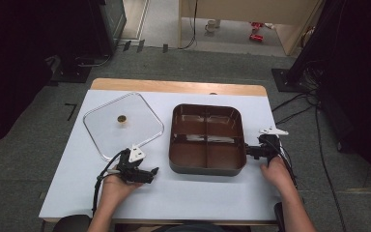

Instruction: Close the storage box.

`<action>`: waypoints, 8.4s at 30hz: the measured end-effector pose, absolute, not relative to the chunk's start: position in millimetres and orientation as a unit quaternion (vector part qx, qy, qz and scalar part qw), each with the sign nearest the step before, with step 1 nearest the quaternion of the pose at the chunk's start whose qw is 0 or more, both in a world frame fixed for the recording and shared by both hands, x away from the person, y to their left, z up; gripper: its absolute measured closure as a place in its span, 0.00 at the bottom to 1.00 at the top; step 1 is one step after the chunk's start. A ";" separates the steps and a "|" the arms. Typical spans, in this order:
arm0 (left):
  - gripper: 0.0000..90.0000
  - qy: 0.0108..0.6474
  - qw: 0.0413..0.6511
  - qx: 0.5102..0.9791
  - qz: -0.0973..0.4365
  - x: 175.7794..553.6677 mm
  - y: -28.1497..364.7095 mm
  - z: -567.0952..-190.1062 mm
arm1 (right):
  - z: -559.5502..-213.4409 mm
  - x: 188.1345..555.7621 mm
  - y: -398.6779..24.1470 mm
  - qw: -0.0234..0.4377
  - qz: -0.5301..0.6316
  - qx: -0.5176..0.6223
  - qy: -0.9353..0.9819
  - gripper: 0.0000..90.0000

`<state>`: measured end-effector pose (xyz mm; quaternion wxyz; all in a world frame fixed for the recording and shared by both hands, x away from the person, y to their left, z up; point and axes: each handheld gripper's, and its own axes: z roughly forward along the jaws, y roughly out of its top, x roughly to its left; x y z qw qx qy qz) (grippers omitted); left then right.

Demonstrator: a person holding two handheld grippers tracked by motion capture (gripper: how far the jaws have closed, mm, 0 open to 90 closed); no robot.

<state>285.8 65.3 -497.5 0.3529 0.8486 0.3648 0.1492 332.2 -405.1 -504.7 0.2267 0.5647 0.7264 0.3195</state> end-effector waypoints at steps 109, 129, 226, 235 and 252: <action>0.38 0.438 0.371 0.806 0.147 433.6 142.7 -439.8 | -504.7 332.3 -404.9 0.227 0.320 0.565 0.726 0.10; 0.53 0.477 0.336 0.796 0.164 441.9 152.5 -476.5 | -504.7 332.2 -404.9 0.227 0.320 0.565 0.726 0.10; 0.66 0.285 0.425 0.857 0.068 402.8 1.5 -385.2 | -504.8 332.0 -404.9 0.227 0.320 0.565 0.726 0.10; 0.66 0.273 0.420 0.863 0.063 403.6 -16.4 -386.8 | -504.7 332.0 -404.9 0.227 0.320 0.565 0.726 0.10; 0.66 0.240 0.416 0.875 0.053 403.0 -61.4 -395.7 | -504.7 332.0 -404.9 0.227 0.320 0.565 0.726 0.10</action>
